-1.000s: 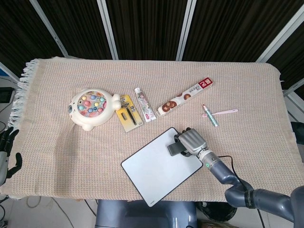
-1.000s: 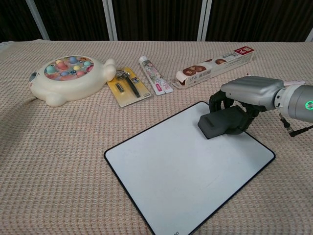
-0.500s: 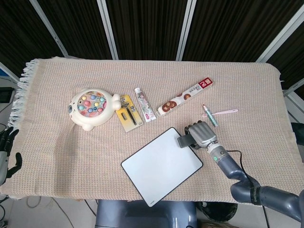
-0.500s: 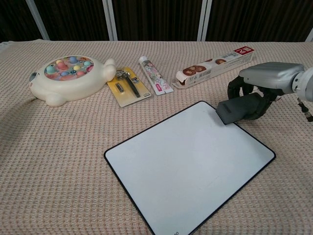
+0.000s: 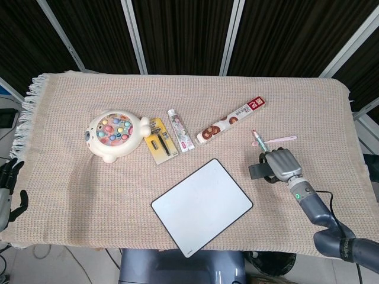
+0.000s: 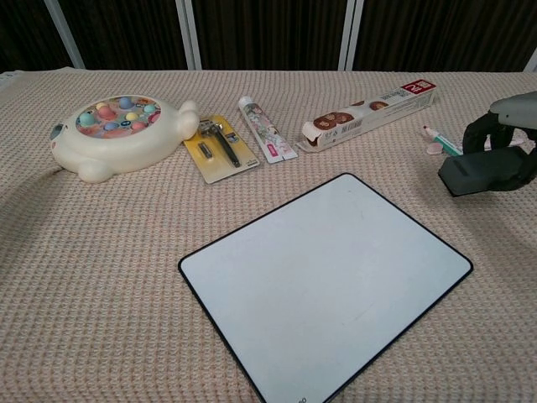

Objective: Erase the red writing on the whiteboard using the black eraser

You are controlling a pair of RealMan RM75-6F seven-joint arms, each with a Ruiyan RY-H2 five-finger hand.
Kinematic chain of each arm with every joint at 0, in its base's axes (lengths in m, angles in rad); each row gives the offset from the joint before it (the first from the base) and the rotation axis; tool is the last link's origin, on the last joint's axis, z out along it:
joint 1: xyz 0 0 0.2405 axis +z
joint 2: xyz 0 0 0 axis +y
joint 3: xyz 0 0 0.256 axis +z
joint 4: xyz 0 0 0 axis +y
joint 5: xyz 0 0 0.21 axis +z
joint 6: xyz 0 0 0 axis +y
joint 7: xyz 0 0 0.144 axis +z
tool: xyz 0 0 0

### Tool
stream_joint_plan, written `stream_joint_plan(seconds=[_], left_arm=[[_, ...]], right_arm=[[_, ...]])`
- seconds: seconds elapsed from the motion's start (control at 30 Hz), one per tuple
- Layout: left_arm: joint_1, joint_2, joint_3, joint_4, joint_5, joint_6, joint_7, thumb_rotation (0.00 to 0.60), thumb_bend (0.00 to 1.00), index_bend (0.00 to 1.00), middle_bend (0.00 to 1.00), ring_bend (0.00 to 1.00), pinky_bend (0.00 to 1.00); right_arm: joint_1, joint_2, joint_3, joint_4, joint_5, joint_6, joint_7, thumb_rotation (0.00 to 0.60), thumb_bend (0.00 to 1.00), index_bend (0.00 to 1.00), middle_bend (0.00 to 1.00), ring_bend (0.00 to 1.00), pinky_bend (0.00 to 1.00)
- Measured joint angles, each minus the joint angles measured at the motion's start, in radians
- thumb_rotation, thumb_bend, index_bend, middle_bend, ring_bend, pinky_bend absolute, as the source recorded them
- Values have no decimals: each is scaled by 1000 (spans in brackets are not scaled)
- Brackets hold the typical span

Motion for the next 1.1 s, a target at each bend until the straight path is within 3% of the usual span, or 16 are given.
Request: stream_joint_plan(seconds=[0.2,0.3,0.47,0.6,0.83,1.1], left_arm=[[0,0,2,-1,3,1,2,600,599,56,5,42,52],[1,0,3,-2,3,1,4,600,600,56,5,42,52],[1,0,4,-2,5,1,2,600,599,58,5,42,52],[1,3,5,-5,5,-2,-8,600,599,58,5,42,52],[1,4,4,-7,1,-4,-7,600,599,58,5,42,52],[1,3,3,-6,2,0,-6,600,599,58,5,42,52]], right_arm=[[-15,8,-25,38,-1,-31,29,600,335,502,485,453,306],[-20,-7,-32,71,3,-40,30,600,298,486,429,407,271],[-28,-21,-35,96,10,-50,47,600,192,169,159,190,170],[-30,-5,-37,79,11,-63,55,600,149,58,49,95,150],[-34,45,-33,17,18,-62,55,600,143,26,1,58,142],[-77,128,-11,-74,-15,78,59,600,142,6,0,56,142]])
